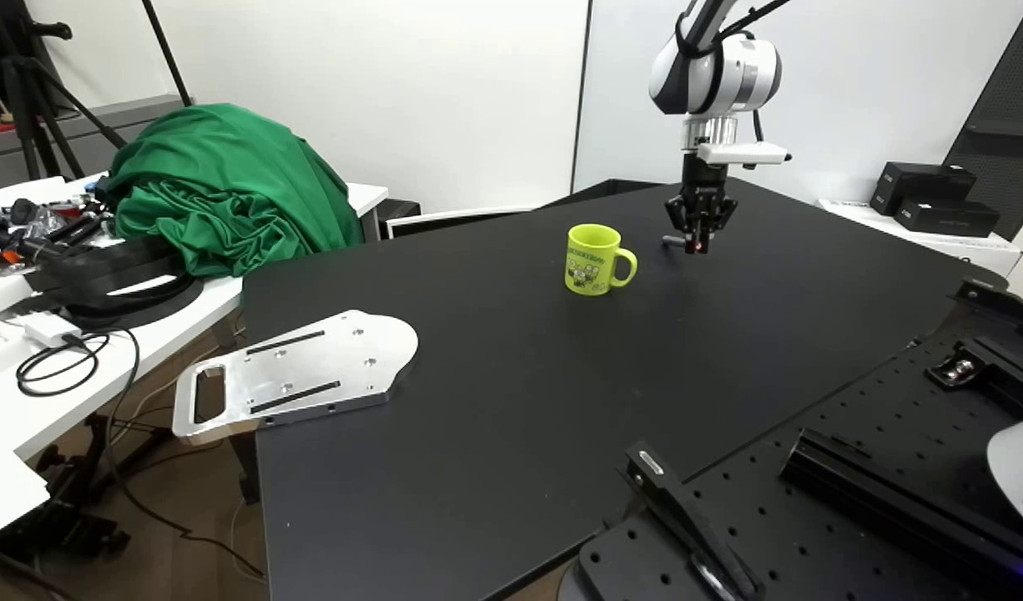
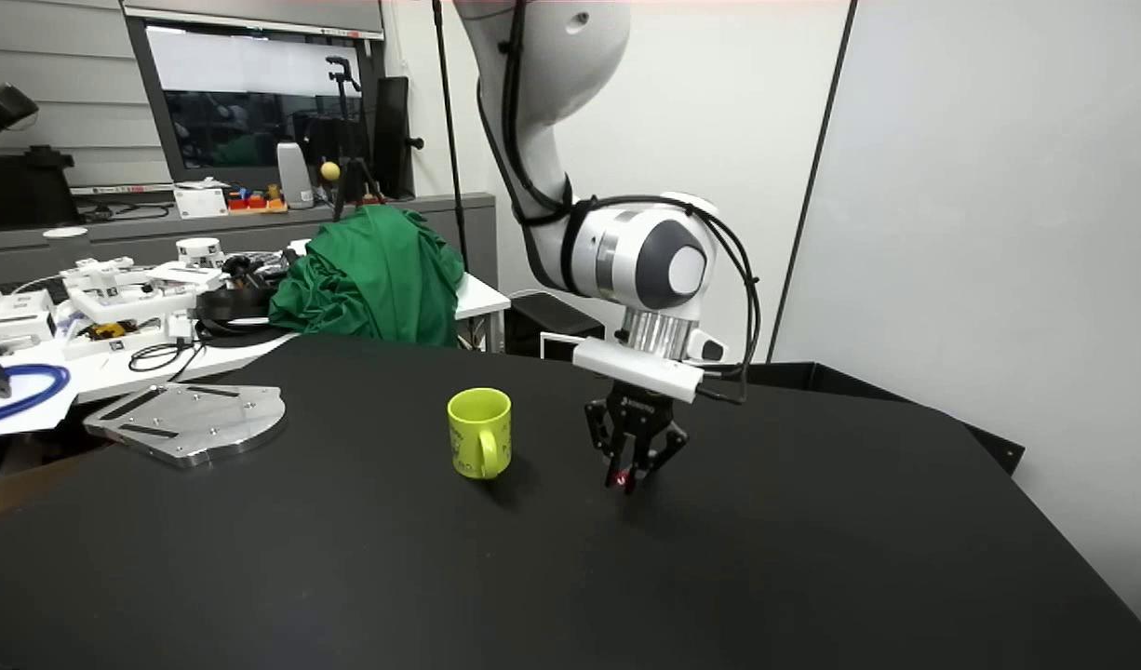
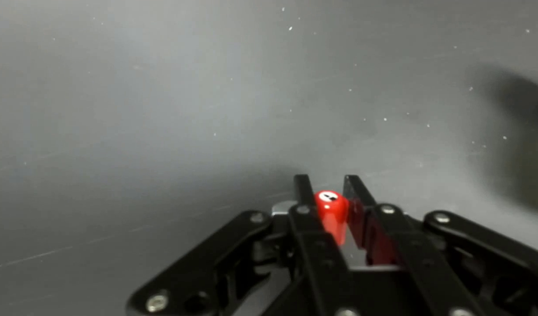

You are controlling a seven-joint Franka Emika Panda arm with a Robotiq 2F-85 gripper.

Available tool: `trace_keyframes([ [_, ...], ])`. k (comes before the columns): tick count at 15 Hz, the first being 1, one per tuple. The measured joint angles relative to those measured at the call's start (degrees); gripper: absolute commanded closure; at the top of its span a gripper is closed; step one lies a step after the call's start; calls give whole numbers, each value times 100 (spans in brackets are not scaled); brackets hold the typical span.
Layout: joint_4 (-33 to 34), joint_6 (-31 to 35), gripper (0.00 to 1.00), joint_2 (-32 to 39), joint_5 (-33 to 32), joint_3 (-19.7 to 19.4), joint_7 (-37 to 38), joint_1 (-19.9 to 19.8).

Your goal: Take the pen out of the mug and place it on the table

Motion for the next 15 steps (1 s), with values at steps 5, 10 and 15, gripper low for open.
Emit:
trace_keyframes([
  [5,127,12,39,403,-62,-26,18,-7],
  [10,584,-297,7,337,-65,-21,19,-6],
  [15,1010,-941,0,-292,-50,0,19,-6],
])
